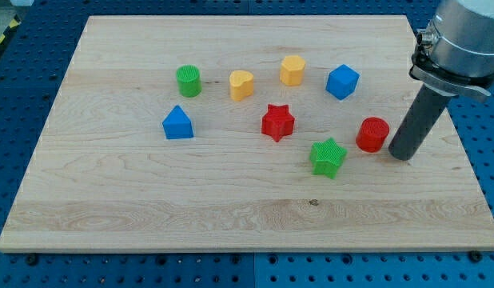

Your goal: Slightly move the red circle to the right of the red star

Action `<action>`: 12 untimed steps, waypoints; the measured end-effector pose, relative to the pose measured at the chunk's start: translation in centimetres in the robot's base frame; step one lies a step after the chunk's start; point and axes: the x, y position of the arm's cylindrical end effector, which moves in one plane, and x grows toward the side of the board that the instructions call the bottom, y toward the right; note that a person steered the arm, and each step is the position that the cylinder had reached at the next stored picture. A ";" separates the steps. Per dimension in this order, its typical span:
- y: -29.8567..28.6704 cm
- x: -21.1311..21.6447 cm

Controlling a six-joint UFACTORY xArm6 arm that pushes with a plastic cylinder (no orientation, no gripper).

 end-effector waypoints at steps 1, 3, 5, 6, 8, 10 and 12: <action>-2.1 -1.0; -4.6 -1.4; -6.2 -1.8; -5.4 -2.0; -3.1 -3.0; -5.4 -4.4; -7.5 -4.5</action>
